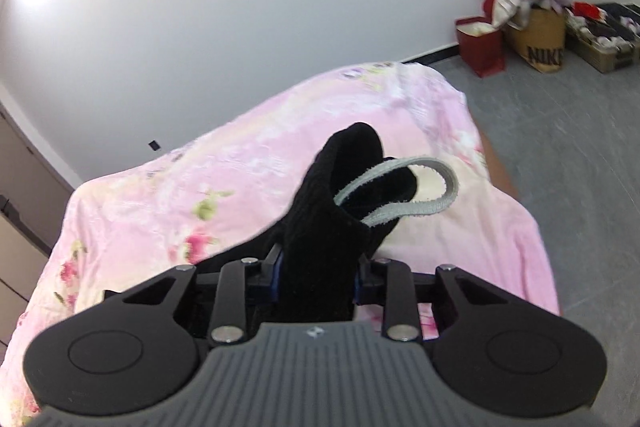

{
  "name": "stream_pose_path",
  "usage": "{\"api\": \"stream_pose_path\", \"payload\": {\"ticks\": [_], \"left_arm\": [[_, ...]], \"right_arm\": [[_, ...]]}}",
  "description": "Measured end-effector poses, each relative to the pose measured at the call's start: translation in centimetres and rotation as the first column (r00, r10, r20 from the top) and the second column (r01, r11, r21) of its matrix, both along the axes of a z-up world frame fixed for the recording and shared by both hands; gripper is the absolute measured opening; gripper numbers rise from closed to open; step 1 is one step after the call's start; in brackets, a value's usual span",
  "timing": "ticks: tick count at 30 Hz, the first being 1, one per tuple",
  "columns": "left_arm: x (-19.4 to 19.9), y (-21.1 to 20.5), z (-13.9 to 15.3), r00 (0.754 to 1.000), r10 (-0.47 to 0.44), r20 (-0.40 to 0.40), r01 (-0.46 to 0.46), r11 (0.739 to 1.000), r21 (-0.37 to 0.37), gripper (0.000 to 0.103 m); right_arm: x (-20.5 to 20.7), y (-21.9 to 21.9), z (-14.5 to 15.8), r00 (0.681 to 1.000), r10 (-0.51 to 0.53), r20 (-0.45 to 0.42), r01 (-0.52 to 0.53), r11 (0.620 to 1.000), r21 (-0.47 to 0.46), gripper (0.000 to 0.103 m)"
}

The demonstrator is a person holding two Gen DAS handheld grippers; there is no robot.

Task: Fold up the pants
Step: 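Grasp the waistband end with the right tool and lift it, then fold the waistband over onto the pants with the right tool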

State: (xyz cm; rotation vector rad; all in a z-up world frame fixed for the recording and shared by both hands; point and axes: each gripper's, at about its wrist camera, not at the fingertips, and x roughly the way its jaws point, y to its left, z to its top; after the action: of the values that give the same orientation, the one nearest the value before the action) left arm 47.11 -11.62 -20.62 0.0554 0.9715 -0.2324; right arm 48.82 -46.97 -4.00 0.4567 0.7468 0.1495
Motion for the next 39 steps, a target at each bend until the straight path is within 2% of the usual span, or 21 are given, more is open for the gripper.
{"api": "stream_pose_path", "payload": {"ticks": [6,12,17,23,27,30,34,35,36,39], "left_arm": [[-1.6,4.1,3.1,0.998,0.003,0.058,0.004,0.992,-0.123,0.036],[-3.2,10.9,6.2,0.993,0.052,0.103,-0.039,0.992,-0.122,0.037],[-4.2,18.0,7.2,0.984,0.129,0.123,-0.113,0.986,-0.126,0.037],[-4.6,23.9,6.8,0.976,0.184,0.117,-0.168,0.977,-0.132,0.037],[-5.0,26.1,5.8,0.975,0.198,0.098,-0.182,0.971,-0.154,0.037],[-5.0,27.6,4.9,0.977,0.198,0.084,-0.18,0.966,-0.185,0.037],[-4.7,28.4,3.9,0.978,0.197,0.07,-0.178,0.96,-0.215,0.037],[-4.6,28.6,3.8,0.977,0.201,0.069,-0.181,0.958,-0.222,0.037],[-4.5,28.6,3.7,0.977,0.202,0.069,-0.181,0.956,-0.232,0.037],[-4.1,28.7,3.4,0.976,0.208,0.07,-0.183,0.948,-0.259,0.037]], "right_arm": [[0.2,7.6,5.4,0.996,0.073,0.05,-0.071,0.997,-0.042,0.023],[0.9,16.6,8.6,0.985,0.159,0.073,-0.151,0.983,-0.101,0.022],[1.7,24.9,8.7,0.969,0.238,0.058,-0.229,0.964,-0.135,0.022],[2.0,35.0,5.9,0.927,0.374,-0.018,-0.37,0.906,-0.204,0.022],[1.3,40.8,1.5,0.882,0.462,-0.093,-0.47,0.85,-0.237,0.022],[0.2,44.0,-2.4,0.835,0.525,-0.162,-0.55,0.794,-0.26,0.022],[-1.9,46.4,-7.1,0.776,0.585,-0.237,-0.63,0.697,-0.341,0.023],[-2.0,46.8,-8.1,0.755,0.601,-0.263,-0.655,0.67,-0.35,0.025],[-2.0,47.0,-8.7,0.733,0.62,-0.281,-0.68,0.646,-0.347,0.031],[-2.4,47.2,-8.9,0.698,0.663,-0.272,-0.714,0.611,-0.343,0.046]]}}
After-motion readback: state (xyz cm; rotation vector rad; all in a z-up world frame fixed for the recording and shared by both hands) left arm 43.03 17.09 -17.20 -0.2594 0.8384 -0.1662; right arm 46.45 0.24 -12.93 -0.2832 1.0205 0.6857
